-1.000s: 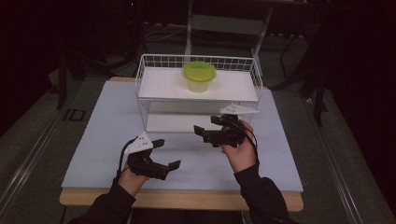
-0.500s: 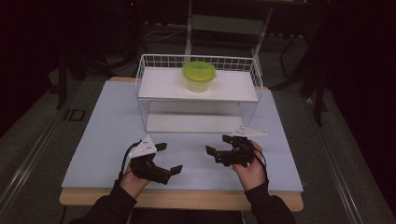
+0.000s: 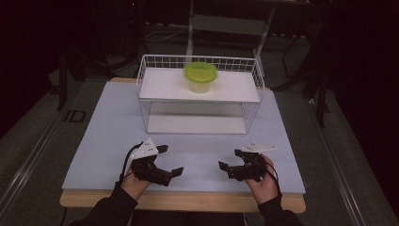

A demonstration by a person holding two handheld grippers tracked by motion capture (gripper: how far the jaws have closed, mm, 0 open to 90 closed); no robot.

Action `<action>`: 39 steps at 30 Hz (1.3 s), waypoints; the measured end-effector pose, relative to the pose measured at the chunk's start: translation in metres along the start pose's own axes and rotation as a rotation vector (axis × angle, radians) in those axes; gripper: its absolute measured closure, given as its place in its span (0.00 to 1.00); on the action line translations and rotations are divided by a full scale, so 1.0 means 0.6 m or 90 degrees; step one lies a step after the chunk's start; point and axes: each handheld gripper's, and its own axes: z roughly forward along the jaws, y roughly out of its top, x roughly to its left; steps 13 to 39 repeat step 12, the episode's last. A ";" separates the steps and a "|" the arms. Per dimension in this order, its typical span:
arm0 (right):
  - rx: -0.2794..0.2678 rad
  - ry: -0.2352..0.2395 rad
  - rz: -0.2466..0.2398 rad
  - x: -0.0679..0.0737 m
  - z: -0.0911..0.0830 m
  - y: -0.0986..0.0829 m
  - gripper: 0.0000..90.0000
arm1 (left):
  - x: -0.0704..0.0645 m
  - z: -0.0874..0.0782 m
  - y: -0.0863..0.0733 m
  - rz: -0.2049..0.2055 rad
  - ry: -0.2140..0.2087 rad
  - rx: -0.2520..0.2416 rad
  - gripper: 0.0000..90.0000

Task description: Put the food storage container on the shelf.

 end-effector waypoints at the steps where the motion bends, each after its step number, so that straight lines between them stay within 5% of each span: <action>1: 0.002 0.000 0.000 0.000 -0.001 -0.003 0.18 | 0.000 0.000 0.000 0.001 0.001 0.001 0.01; 12: 0.002 -0.022 -0.031 0.003 -0.002 -0.008 0.18 | 0.002 0.005 -0.009 0.016 0.007 0.017 0.01; 39: 0.002 -0.022 -0.031 0.003 -0.002 -0.008 0.18 | 0.002 0.005 -0.009 0.016 0.007 0.017 0.01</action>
